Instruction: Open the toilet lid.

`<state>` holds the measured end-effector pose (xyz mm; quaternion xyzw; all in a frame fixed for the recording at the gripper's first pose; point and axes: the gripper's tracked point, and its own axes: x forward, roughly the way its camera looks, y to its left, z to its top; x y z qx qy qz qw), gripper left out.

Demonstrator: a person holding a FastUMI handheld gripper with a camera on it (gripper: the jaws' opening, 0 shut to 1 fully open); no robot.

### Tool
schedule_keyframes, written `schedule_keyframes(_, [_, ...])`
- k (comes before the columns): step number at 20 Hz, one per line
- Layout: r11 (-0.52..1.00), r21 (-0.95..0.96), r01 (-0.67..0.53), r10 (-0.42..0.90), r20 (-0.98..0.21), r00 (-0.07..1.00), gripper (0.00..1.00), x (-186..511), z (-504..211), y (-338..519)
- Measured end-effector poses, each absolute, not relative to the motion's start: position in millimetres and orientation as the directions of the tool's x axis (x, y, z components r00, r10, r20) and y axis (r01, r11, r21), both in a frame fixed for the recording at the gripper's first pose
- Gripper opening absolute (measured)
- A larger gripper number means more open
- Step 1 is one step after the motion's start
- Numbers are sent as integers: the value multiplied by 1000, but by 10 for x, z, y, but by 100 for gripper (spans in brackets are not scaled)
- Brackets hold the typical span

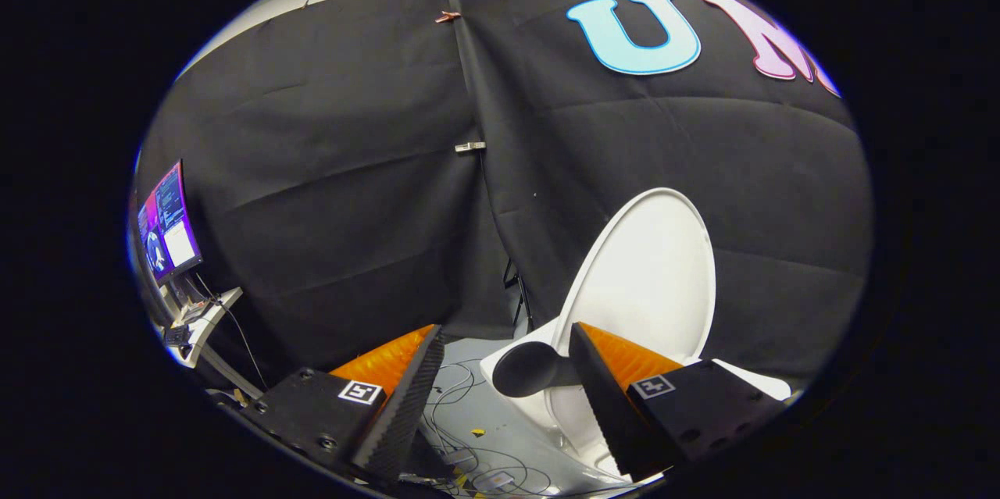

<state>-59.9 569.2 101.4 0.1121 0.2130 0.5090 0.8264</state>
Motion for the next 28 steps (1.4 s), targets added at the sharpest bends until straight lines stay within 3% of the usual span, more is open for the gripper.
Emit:
schedule_keyframes(7, [515,293,-806,850,-50,525,99,-262,1740,5148])
schedule_keyframes(11, [634,207,-745,759,20,651,99,136,1939,4255])
schedule_keyframes(19, [907,53,-419,415,71,907,100,840,1535,1910])
schedule_keyframes(24, [977,26,-210,209,45,977,100,879,1024,764])
schedule_keyframes(28, [992,23,-122,122,29,992,100,755,727,332])
